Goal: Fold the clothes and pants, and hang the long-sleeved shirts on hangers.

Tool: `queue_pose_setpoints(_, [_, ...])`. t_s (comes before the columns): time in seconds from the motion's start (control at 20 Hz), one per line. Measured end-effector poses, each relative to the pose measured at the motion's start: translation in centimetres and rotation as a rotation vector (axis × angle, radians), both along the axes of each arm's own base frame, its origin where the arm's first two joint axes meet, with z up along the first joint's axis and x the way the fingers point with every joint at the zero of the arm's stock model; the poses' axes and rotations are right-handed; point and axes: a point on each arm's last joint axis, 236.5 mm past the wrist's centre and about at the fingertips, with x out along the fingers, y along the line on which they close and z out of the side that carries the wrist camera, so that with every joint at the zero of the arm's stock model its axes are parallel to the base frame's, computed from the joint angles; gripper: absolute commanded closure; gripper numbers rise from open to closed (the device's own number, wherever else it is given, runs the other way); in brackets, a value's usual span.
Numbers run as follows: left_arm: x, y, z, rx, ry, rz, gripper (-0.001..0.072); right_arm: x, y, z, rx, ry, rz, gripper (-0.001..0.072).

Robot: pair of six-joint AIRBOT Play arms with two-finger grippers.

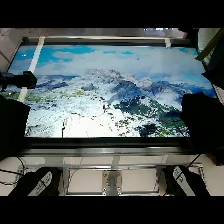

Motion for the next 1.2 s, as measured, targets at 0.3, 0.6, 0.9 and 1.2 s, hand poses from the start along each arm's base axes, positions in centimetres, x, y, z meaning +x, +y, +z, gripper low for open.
queue_pose_setpoints(0.3, [0.0,0.0,0.0,0.0,0.0,0.0,0.0003,-0.1,-0.2,-0.2,-0.013,0.009,-0.005,0.0235])
queue_pose_setpoints(0.6, [0.0,0.0,0.0,0.0,0.0,0.0,0.0002,0.0,-0.4,-0.4,-0.018,0.014,-0.008,0.0235])
queue_pose_setpoints(0.9, [1.4,1.4,-0.8,0.058,0.005,0.021,0.0007,0.1,-0.5,-0.6,-0.017,0.021,-0.01,0.0236])
queue_pose_setpoints(1.2, [2.8,8.4,-7.1,0.231,0.205,0.135,0.0006,0.5,-0.8,-1.1,-0.013,0.037,-0.013,0.0235])
